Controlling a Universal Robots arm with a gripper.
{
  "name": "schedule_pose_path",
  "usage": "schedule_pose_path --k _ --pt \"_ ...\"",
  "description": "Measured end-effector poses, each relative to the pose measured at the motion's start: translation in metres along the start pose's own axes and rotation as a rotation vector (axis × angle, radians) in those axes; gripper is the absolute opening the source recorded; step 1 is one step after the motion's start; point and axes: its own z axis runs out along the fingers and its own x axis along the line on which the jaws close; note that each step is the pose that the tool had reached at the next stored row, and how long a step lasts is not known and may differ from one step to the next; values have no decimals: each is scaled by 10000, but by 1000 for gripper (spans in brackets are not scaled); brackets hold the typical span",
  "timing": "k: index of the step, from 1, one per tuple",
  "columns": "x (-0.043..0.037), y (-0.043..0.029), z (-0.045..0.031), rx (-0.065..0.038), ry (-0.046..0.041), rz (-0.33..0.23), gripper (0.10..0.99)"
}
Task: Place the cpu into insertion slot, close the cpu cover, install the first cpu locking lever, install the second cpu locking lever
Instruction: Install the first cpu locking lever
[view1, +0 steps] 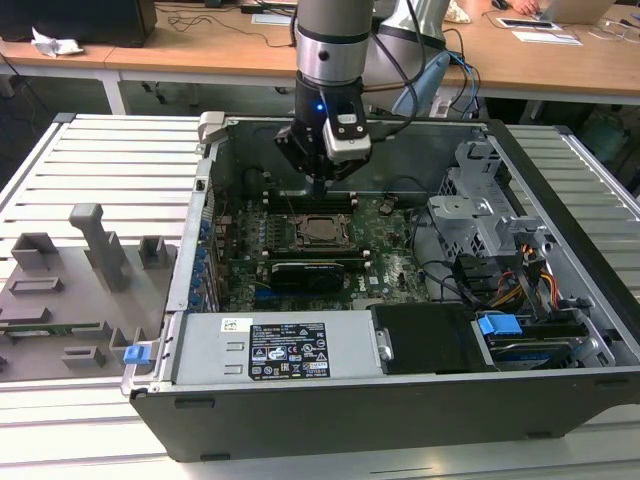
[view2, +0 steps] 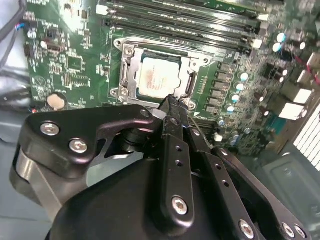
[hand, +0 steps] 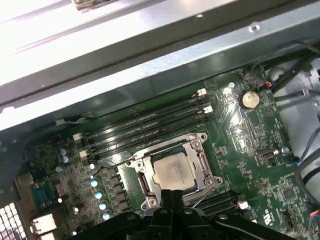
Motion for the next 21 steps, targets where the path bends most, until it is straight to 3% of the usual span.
schedule_pose_path --k 12,16,19,21 --pt "-7 -14 2 -6 5 -1201 106" --pt "-7 -15 3 -8 9 -1943 106" --pt "-7 -15 6 -13 14 -2931 106" --pt "-7 -15 7 -15 15 -3209 106"
